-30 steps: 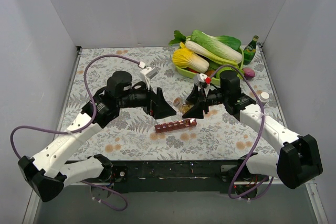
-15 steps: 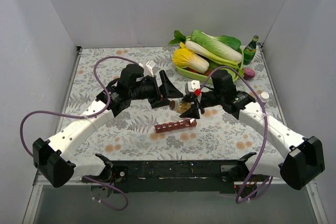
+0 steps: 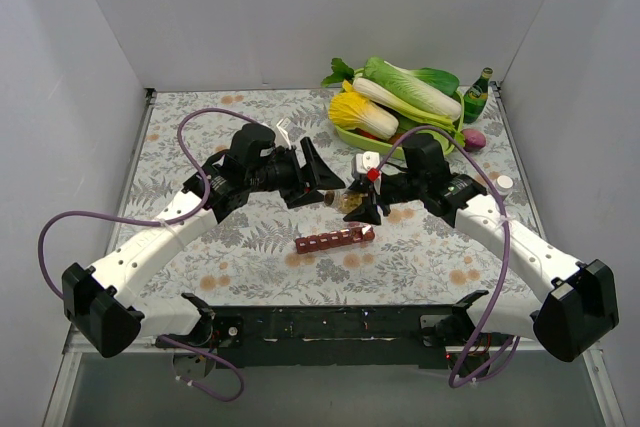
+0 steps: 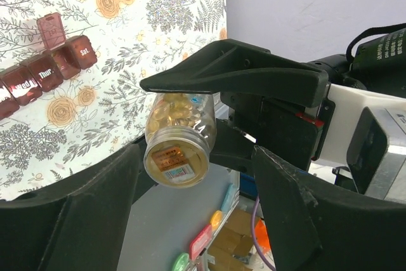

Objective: Sort the pills into containers

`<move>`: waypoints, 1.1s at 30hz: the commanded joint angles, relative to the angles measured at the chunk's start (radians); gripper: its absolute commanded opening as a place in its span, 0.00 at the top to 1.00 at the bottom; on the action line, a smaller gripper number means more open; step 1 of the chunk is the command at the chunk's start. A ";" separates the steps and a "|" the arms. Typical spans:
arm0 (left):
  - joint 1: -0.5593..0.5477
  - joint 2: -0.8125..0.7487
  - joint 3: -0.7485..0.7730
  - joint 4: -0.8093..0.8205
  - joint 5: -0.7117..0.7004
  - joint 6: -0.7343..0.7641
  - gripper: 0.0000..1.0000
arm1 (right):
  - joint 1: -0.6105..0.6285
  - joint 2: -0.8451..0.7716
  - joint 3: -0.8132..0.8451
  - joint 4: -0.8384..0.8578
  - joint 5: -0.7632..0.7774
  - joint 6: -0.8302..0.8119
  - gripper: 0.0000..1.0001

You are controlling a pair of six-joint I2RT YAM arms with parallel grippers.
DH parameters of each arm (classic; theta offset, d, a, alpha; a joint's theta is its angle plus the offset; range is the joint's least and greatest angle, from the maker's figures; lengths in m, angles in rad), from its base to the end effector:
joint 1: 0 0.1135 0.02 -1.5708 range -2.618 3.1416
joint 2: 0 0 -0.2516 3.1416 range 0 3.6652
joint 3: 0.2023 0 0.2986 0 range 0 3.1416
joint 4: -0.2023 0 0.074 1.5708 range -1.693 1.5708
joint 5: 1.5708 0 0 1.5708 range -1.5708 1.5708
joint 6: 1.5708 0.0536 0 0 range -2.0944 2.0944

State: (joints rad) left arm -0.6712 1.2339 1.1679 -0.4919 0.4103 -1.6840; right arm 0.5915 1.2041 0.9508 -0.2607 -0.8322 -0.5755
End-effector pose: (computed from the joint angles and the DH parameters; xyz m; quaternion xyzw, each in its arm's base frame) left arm 0.2507 -0.2264 0.3263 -0.3288 0.7966 -0.5069 0.0174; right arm 0.2467 0.2135 0.2790 -0.6053 0.5470 0.3527 0.4583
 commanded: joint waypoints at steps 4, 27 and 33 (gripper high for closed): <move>-0.001 0.009 0.021 -0.017 0.007 0.023 0.42 | 0.004 -0.014 0.037 0.041 -0.007 0.035 0.99; -0.001 0.105 0.030 0.004 0.674 0.869 0.69 | -0.070 0.043 -0.191 0.870 -0.443 1.001 0.99; 0.022 0.153 0.095 -0.024 0.610 0.973 0.35 | -0.068 0.061 -0.224 0.999 -0.438 1.148 0.99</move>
State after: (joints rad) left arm -0.6445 1.3643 1.2129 -0.4862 0.9283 -0.8200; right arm 0.5205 1.2755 0.7040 0.4236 -1.2606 0.3801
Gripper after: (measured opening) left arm 0.540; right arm 0.600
